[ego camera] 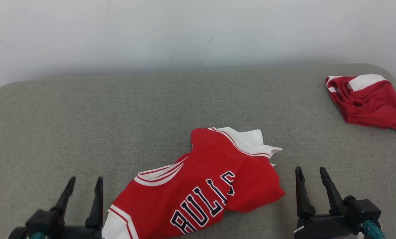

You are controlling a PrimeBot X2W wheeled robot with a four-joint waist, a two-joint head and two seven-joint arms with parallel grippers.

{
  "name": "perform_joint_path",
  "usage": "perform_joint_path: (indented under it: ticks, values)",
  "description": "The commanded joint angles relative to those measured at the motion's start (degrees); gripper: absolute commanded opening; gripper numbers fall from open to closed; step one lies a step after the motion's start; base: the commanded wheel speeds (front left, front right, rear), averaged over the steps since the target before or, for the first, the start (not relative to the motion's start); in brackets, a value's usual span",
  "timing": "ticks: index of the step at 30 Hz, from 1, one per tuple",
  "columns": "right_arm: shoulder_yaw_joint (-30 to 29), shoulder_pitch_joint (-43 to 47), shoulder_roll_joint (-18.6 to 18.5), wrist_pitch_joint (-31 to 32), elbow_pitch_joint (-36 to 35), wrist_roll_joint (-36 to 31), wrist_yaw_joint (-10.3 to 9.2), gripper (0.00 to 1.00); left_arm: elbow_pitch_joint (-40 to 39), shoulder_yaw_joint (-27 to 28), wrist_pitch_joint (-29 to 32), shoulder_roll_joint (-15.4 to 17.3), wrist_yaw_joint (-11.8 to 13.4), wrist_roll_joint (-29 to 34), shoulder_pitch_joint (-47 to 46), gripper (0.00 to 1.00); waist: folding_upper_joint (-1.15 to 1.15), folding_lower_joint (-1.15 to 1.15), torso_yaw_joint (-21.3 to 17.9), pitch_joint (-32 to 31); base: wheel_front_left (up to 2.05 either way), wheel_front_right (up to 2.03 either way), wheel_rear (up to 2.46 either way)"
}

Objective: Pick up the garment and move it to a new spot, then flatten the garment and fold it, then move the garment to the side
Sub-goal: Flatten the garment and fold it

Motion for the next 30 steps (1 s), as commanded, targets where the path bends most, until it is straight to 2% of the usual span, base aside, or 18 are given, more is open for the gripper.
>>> perform_joint_path:
  ticks: [1, 9, 12, 19, 30]
  values:
    - [0.0, -0.5, 0.1, 0.0, 0.0, 0.5, -0.14, 1.0, -0.3, 0.2, 0.7, 0.6, -0.5, 0.3, -2.4, 1.0, 0.0, 0.0, -2.4, 1.0, 0.0, 0.0, 0.0]
    - [0.9, -2.7, 0.1, 0.0, -0.1, 2.7, -0.14, 1.0, 0.9, 1.0, 7.6, 3.9, -4.5, -1.8, -17.0, 1.0, 0.0, 0.0, -10.1, 5.3, 0.0, 0.0, 0.0]
    - [0.9, -3.2, 0.2, 0.0, -0.1, 3.4, -0.14, 1.0, 1.9, 0.7, 9.7, 4.0, -5.6, -2.9, -20.3, 1.0, 0.0, 0.0, -11.8, 6.3, 0.0, 0.0, 0.0]
    - [1.6, -4.4, 0.1, 0.0, 0.4, 5.7, -0.14, 1.0, 6.1, -2.9, 18.3, 6.1, -8.8, -5.2, -28.3, 1.0, 0.0, 0.0, -17.3, 9.2, 0.0, 0.0, 0.0]
    - [2.7, -6.1, 0.2, 0.0, 1.2, 8.0, -0.14, 1.0, 15.1, -11.8, 28.0, 6.9, -9.9, -8.8, -34.2, 1.0, 0.0, 0.0, -21.9, 11.3, 0.0, 0.0, 0.0]
